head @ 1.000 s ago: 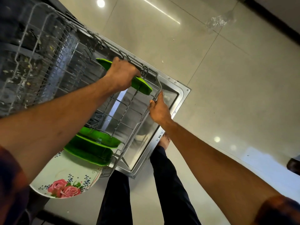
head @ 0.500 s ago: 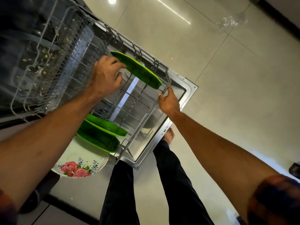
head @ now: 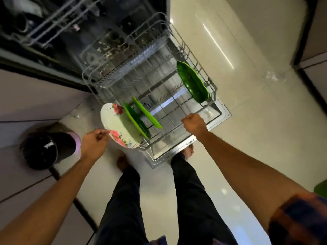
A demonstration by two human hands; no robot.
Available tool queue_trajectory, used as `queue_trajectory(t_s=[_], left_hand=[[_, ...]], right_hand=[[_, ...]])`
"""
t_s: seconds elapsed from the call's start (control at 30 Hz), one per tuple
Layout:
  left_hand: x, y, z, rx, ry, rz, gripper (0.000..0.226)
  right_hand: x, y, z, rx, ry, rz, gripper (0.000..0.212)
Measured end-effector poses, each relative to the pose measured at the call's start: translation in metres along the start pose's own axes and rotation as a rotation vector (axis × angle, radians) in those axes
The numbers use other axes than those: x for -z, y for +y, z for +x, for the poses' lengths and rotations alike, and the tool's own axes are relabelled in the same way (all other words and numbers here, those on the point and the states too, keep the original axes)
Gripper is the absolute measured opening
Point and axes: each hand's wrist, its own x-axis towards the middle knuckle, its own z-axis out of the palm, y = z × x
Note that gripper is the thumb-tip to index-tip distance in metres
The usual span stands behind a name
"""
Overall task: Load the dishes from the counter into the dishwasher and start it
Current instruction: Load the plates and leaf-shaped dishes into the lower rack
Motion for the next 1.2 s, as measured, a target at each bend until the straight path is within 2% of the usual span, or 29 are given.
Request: queue_trajectory(t_s=[0.13, 0.23, 0.43, 0.67, 0.8, 0.93, 1.07, 1.2], left_hand=[[0.048, -0.068, -0.039, 0.067, -0.004, 0.025, 0.012], [0.088, -0.116, -0.057, 0.093, -0.027, -0.016, 0.012], [0.19, -0.222, -0.09, 0.156, 0.097, -0.204, 0.011], [0.317, -0.329, -0.122, 0.172, 0.336, -0.387, 0.014], [0.394, -0.371, -0.149, 0.178, 0.555, -0.482, 0.012], [0.46, -0.401, -0.165, 0.14, 0.819, -0.448, 0.016], [0.51, -0.424, -0.167, 0.092, 1.016, -0.358, 0.018], [0.552, -0.454, -0.144, 0.153, 1.057, -0.283, 0.022]], right_hand=[[-0.037, -0.034, -0.044, 0.081, 0.019, -0.109, 0.031], [-0.072, -0.071, -0.098, 0.151, 0.051, -0.24, 0.03], [-0.184, -0.148, -0.205, 0.348, 0.097, -0.521, 0.027], [-0.329, -0.246, -0.315, 0.613, 0.03, -0.715, 0.021], [-0.402, -0.318, -0.379, 0.829, -0.066, -0.758, 0.016], [-0.464, -0.389, -0.426, 1.087, -0.112, -0.732, 0.01], [-0.52, -0.452, -0.467, 1.3, -0.13, -0.66, 0.015], [-0.575, -0.514, -0.501, 1.487, -0.217, -0.656, 0.015]])
